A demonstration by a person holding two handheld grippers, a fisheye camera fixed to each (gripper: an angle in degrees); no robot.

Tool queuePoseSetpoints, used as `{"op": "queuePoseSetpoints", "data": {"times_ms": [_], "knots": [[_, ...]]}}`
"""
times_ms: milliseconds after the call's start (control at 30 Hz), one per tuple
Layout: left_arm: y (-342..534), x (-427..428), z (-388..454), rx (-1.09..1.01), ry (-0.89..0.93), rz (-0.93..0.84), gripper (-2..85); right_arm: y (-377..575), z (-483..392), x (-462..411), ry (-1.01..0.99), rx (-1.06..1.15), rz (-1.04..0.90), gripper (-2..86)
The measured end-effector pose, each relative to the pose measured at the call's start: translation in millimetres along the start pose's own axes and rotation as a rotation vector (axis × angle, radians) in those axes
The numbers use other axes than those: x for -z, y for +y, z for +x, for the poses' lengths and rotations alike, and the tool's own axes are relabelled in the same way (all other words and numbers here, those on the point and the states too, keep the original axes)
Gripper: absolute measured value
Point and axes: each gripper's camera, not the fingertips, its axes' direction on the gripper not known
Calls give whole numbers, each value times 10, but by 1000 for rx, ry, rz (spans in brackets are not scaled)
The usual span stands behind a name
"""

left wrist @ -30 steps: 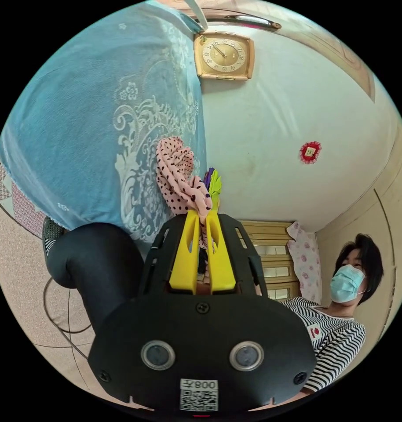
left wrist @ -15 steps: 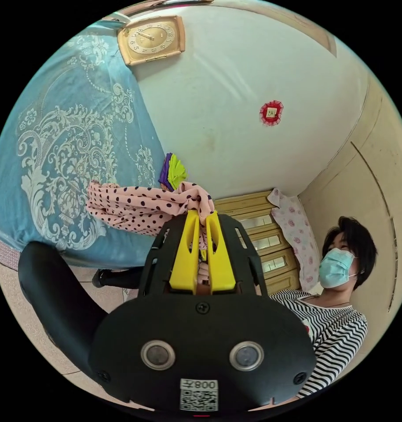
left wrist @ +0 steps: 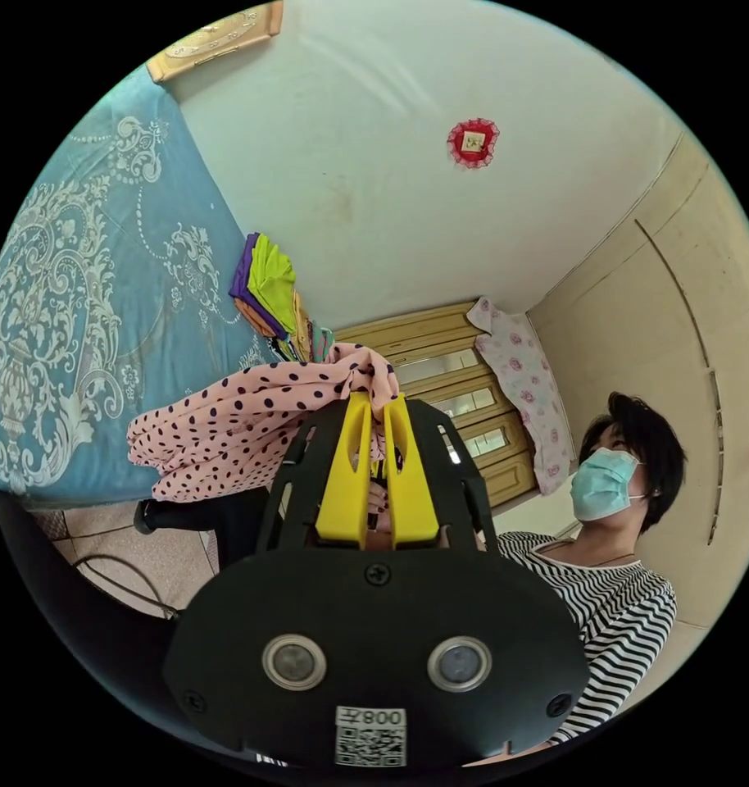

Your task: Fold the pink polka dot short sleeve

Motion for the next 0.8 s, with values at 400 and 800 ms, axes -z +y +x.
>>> {"op": "queuePoseSetpoints", "data": {"times_ms": [400,800], "knots": [[-729,-1564,-452,51,-1,-142,26,-251,-643,619,83,-37,116,16],[-3185,-3563,-515,-158,-30,-103,28,-3283,-1194,1320,230,100,131,17]]}}
